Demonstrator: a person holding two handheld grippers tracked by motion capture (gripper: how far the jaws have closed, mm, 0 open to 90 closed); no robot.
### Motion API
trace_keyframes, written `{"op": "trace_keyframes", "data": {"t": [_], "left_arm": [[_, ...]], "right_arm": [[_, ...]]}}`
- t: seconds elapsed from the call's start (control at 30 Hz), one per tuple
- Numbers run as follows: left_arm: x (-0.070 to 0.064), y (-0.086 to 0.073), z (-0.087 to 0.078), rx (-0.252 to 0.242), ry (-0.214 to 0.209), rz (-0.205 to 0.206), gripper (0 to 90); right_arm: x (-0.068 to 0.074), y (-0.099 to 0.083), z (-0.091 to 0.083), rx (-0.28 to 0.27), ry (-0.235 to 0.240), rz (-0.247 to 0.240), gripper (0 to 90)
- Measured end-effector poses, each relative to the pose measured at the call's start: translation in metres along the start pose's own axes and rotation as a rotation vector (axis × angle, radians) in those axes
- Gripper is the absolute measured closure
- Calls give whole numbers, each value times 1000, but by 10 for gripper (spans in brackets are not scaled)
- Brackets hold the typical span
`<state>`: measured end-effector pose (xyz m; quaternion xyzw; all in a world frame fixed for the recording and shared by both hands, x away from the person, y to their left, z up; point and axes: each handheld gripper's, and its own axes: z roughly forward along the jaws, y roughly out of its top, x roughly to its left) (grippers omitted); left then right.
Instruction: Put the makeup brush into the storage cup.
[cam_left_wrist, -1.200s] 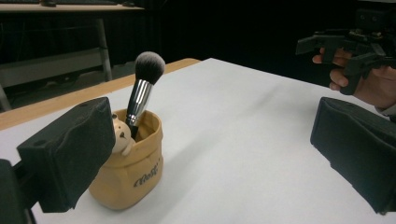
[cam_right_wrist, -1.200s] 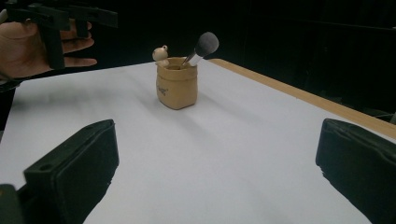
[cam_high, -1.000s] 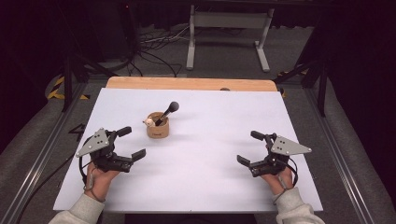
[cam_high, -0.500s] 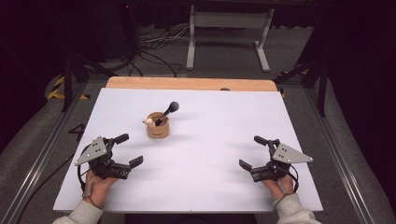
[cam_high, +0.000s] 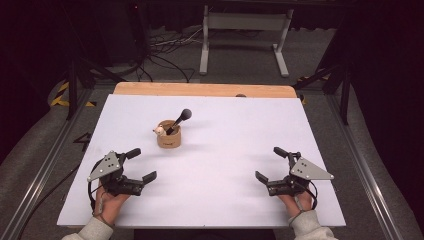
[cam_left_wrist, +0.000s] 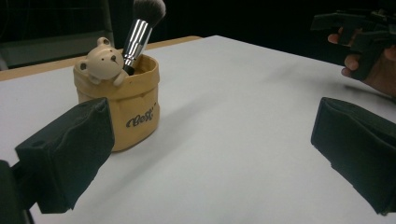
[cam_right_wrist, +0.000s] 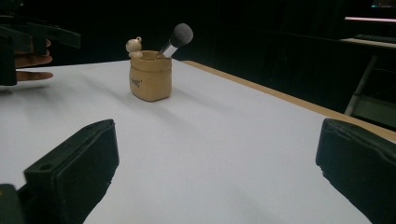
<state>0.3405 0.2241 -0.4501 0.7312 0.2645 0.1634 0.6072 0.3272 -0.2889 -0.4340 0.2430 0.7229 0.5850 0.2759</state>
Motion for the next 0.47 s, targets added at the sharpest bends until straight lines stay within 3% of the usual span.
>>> {"op": "trace_keyframes", "data": {"t": [0.2,0.47], "left_arm": [[1,0,1,2,13,-5,0],[5,-1,-4,-39,38,-38,0]], "right_arm": [[3,-1,4,16,14,-8,0],[2,-2,4,12,19,5,0]]}}
